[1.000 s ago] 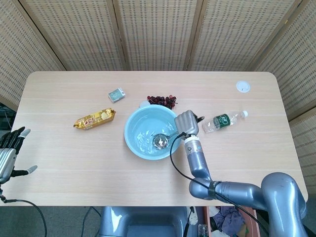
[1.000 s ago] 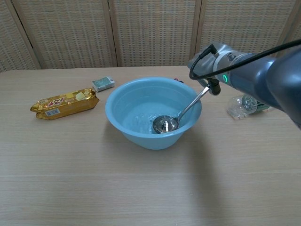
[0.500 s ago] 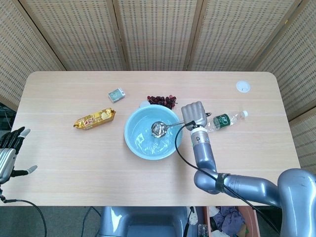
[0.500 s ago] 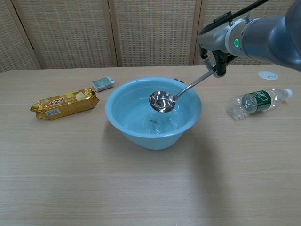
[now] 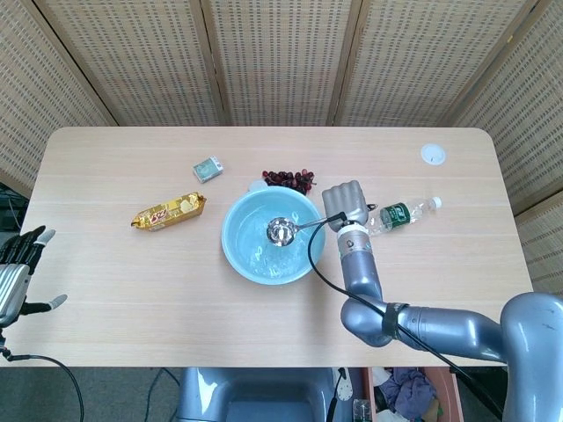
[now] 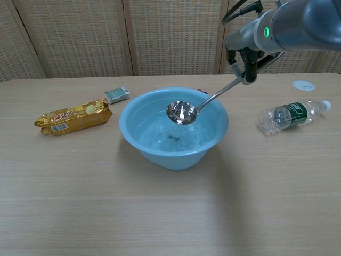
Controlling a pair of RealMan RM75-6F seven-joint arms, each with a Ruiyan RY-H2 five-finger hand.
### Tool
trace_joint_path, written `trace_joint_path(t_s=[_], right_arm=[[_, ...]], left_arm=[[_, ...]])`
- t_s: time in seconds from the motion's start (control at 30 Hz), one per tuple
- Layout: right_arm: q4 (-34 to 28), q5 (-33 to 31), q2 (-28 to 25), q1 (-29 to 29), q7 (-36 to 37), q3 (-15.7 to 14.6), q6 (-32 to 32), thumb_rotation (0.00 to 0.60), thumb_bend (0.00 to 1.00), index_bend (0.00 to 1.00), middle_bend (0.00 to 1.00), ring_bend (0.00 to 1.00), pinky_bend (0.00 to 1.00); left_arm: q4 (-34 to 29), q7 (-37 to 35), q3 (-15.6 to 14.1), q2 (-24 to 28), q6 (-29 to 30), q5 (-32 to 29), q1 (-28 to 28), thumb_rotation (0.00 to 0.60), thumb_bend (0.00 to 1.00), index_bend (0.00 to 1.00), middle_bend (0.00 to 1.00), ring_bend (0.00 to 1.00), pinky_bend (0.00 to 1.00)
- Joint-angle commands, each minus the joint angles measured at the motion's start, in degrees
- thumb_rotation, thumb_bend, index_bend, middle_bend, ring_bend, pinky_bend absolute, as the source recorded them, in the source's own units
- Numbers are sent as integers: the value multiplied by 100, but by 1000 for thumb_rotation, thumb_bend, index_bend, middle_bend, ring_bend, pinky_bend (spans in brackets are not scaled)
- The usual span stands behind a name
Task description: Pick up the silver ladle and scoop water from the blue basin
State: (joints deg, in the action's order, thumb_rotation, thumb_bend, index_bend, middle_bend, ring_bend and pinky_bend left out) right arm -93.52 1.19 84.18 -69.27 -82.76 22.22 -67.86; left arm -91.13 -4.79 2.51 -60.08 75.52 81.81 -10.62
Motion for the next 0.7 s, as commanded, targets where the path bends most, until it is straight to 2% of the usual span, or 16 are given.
trace_joint_path(t_s=[0.03, 0.13, 0.23, 0.47, 0.7], right_arm=[[-58, -222, -80, -163, -112, 41, -80, 600, 722, 757, 949, 978, 1000], [-36, -284, -46, -279, -182, -65, -171, 600, 721, 757, 949, 979, 1000], [36, -721, 8, -434, -373, -42, -267, 600, 722, 757, 949, 978, 1000], [245, -1726, -48, -747, -746, 242, -275, 600, 727, 757, 950, 978, 1000], [421, -2202, -79, -905, -880, 448, -253, 600, 730, 758, 950, 978, 1000]], left_arm=[[3, 4, 0, -1, -4, -3, -2, 600, 0, 0, 0, 0, 0], [10, -4, 1, -1, -19, -9, -9, 600, 0, 0, 0, 0, 0], [21, -4, -3, -5, -44, -15, -18, 600, 0, 0, 0, 0, 0], [18, -11, 7, 1, -68, -43, -29, 600, 0, 0, 0, 0, 0], [31, -42, 17, 9, -110, -72, -48, 600, 0, 0, 0, 0, 0]])
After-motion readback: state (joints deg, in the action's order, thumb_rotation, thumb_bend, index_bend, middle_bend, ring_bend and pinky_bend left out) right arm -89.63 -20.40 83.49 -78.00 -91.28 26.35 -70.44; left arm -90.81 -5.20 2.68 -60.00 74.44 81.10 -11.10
